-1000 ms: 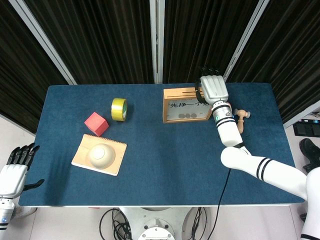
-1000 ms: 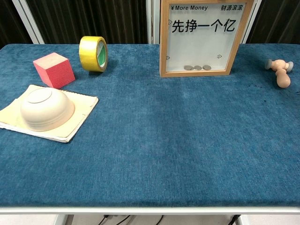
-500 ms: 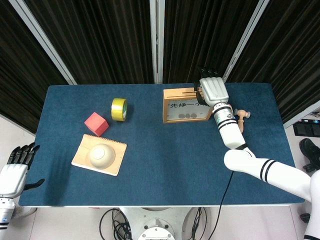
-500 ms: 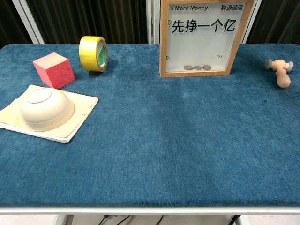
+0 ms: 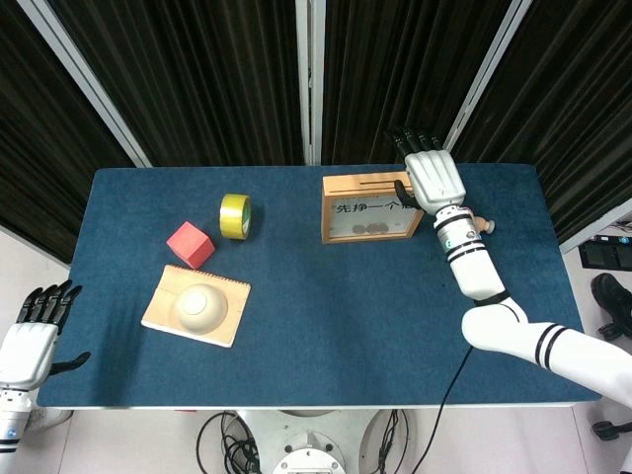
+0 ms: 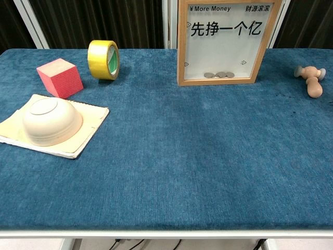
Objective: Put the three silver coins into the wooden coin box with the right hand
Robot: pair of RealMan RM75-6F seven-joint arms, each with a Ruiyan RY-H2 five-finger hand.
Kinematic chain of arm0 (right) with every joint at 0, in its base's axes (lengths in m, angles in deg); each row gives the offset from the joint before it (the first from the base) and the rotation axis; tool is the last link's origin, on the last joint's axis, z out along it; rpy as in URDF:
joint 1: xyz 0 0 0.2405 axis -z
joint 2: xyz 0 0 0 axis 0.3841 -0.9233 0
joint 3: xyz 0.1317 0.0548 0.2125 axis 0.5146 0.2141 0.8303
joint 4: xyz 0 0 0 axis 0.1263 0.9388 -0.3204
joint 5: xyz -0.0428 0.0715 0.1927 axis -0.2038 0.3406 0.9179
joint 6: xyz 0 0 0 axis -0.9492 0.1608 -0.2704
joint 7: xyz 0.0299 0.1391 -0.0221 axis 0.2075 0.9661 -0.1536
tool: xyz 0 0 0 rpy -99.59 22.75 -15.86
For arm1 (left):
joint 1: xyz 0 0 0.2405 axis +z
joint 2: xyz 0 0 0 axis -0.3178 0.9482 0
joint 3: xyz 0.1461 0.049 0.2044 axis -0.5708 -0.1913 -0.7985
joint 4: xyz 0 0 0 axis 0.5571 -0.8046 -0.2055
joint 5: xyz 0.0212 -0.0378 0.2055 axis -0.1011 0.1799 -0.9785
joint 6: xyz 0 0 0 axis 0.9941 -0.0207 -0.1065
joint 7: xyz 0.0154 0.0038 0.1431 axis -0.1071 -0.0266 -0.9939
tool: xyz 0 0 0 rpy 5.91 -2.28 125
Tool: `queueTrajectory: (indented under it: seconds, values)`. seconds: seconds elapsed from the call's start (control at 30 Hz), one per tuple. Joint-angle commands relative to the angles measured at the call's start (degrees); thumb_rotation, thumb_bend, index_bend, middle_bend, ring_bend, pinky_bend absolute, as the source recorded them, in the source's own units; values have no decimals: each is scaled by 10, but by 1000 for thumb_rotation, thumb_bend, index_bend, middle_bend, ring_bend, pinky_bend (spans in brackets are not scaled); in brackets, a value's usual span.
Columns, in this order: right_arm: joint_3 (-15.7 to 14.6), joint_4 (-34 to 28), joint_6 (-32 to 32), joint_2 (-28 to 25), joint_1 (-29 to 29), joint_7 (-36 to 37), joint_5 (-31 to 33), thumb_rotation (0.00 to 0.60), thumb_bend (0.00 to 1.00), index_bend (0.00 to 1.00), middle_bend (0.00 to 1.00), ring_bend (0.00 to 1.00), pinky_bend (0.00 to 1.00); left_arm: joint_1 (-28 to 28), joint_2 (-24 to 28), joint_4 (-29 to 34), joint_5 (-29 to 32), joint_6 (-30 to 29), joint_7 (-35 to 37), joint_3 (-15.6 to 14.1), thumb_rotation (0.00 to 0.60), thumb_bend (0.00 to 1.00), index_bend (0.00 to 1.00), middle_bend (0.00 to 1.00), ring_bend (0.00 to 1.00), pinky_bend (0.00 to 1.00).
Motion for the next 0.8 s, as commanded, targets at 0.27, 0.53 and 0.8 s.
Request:
queueTrajectory:
  seconds: [0.27,0.53,0.8]
  values:
    - [-79,-124,160,-89,144,28,-172,600,386,0,0,0,0,1,3,4,-2,-7,0,2,600,0,18,0,0,0]
    - [-204,-85,347,-75,330,63,-315,600,377,0,0,0,0,-1,6,12,-10,-18,-6,6,600,0,18,0,0,0]
    - [-239,16,416,-9,433,90,-347,600,375,0,0,0,0,-3,7,26,-15,-17,-27,5,600,0,19,0,0,0]
